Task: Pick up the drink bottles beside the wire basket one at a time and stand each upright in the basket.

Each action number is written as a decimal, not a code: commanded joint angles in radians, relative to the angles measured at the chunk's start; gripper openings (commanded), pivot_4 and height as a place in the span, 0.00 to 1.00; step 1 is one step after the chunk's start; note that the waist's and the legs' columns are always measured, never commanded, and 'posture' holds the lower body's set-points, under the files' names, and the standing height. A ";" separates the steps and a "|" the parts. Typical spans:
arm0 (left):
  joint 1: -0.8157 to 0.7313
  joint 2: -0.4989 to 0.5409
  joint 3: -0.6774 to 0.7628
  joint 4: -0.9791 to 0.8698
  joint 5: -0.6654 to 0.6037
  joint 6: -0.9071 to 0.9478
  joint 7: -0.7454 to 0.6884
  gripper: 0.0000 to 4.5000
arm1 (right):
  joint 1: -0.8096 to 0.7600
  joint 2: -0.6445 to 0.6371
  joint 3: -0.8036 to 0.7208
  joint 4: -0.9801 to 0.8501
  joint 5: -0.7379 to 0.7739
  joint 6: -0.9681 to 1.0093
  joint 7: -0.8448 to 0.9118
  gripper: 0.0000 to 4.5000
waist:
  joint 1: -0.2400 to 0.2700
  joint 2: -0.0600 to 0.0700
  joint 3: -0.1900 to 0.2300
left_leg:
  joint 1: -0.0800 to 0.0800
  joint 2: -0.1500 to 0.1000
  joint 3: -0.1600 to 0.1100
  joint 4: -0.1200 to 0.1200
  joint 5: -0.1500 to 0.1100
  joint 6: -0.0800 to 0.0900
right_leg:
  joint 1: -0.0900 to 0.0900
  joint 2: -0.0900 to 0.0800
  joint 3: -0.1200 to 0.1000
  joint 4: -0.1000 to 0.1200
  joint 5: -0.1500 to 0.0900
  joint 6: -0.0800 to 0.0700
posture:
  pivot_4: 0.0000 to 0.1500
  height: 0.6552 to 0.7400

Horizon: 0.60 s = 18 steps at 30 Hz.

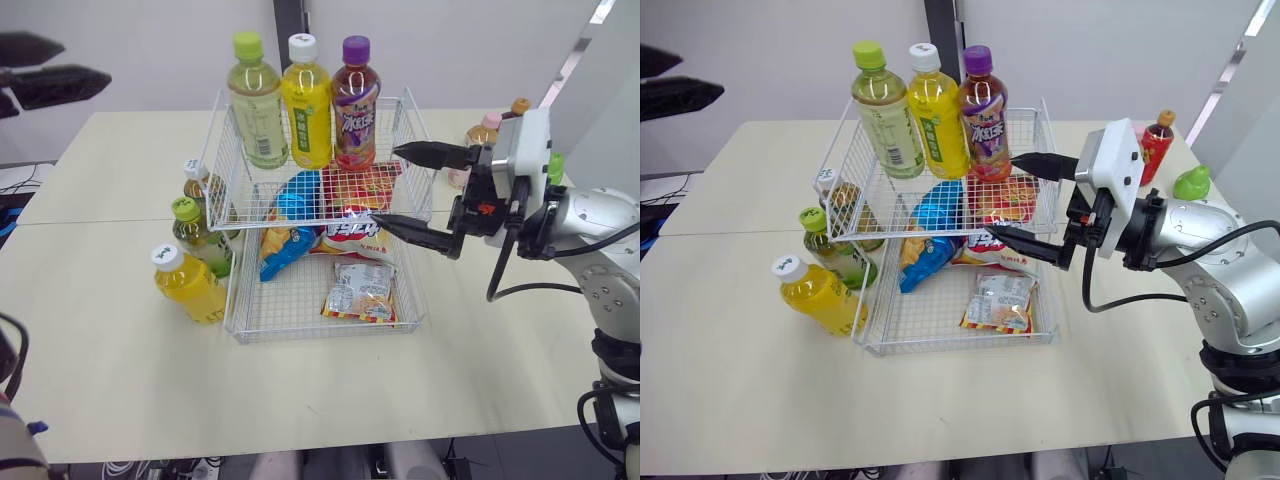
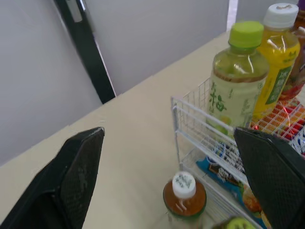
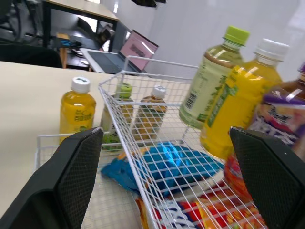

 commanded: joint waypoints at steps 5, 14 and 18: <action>0.669 -0.068 0.568 -0.533 -0.115 0.295 -0.116 1.00 | 0.006 -0.112 -0.099 0.062 0.121 -0.047 0.305 1.00 | 0.020 0.000 0.000 | 0.001 0.002 0.002 0.000 0.000 0.000 | 0.001 0.000 0.001 -0.002 0.000 -0.001 | 1.00 1.00; 0.785 -0.457 0.705 -0.985 -0.289 0.549 0.181 1.00 | -0.016 -0.078 -0.060 0.092 0.127 -0.036 0.375 1.00 | 0.051 0.003 -0.001 | 0.012 0.013 0.004 0.000 0.000 -0.001 | 0.013 0.010 -0.003 -0.004 0.003 -0.008 | 1.00 1.00; 0.759 -0.648 0.623 -1.108 -0.260 0.491 0.403 1.00 | -0.011 -0.076 -0.060 0.077 0.134 -0.023 0.373 1.00 | 0.052 0.002 -0.002 | 0.017 0.012 0.004 0.000 0.000 -0.001 | 0.020 0.010 -0.002 -0.008 0.004 -0.008 | 1.00 1.00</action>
